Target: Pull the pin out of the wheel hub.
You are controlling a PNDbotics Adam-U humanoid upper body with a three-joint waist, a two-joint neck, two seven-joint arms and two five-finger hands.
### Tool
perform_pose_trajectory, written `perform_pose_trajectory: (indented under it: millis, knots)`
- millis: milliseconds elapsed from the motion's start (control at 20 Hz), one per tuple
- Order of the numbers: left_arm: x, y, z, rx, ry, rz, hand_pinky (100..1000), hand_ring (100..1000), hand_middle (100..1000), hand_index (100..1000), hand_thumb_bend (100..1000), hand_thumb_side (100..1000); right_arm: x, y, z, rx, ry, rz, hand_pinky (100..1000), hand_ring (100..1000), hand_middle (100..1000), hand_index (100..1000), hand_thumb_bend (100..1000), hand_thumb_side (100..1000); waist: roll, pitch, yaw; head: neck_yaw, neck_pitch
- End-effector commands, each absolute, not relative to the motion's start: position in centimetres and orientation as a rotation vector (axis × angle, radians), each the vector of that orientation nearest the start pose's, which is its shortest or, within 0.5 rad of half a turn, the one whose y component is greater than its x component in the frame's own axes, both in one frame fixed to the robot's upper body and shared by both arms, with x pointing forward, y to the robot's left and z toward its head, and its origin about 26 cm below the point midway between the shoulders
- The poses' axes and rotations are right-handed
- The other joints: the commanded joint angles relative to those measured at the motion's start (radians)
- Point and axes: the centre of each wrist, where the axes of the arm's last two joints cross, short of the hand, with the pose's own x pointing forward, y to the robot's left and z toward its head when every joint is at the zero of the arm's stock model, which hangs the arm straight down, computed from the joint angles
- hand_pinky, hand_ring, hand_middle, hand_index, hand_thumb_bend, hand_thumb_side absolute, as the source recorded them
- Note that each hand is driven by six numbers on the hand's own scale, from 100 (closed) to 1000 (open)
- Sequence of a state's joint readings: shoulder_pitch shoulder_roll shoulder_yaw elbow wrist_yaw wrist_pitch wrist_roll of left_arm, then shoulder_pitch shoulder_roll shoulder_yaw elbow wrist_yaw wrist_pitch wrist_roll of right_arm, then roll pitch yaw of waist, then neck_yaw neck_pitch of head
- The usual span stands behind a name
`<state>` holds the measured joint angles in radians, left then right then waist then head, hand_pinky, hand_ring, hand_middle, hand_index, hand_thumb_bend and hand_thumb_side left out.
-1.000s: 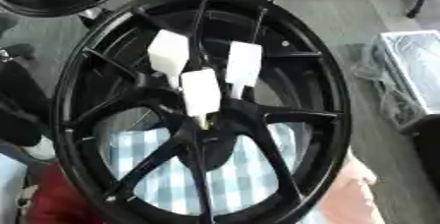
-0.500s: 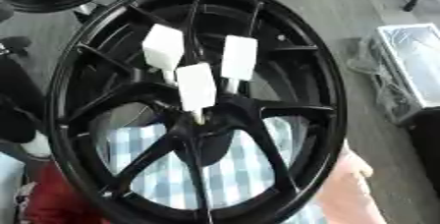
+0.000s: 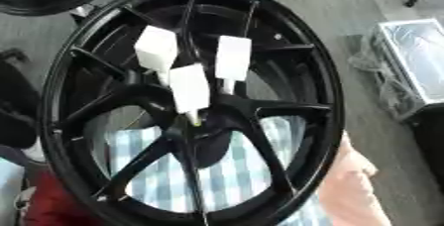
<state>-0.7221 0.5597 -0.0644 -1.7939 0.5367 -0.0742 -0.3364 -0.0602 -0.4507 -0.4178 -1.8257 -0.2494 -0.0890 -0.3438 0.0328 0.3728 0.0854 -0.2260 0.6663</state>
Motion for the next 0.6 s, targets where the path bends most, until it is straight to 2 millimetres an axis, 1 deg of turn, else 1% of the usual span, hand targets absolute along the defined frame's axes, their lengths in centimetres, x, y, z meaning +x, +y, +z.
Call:
perform_pose_trajectory:
  millis: [50, 250, 450, 600]
  knots:
    - [33.5, 26.0, 34.4, -0.448, -2.424, -0.983, 788, 969, 783, 792, 100, 571, 25.8, -42.4, 16.7, -0.691, -2.104, -0.336, 706, 657, 617, 847, 100, 528, 0.001, -0.028, -0.003, 0.002, 0.0]
    - [32.5, 26.1, 37.6, -0.402, -2.421, -1.183, 791, 975, 807, 801, 100, 555, 25.8, -42.3, 16.7, -0.694, -2.102, -0.327, 706, 657, 617, 847, 100, 528, 0.008, -0.027, -0.006, 0.004, 0.0]
    - [31.6, 26.3, 40.3, -0.247, -2.418, -1.38, 789, 958, 808, 805, 100, 499, 25.6, -42.3, 16.8, -0.704, -2.101, -0.32, 706, 657, 617, 847, 100, 527, 0.016, -0.025, -0.007, 0.004, -0.001]
    - [31.3, 25.8, 42.1, -0.12, -2.418, -1.551, 789, 942, 806, 809, 100, 438, 25.5, -42.2, 16.5, -0.714, -2.09, -0.311, 706, 657, 617, 847, 100, 527, 0.022, -0.026, -0.006, 0.0, 0.0]
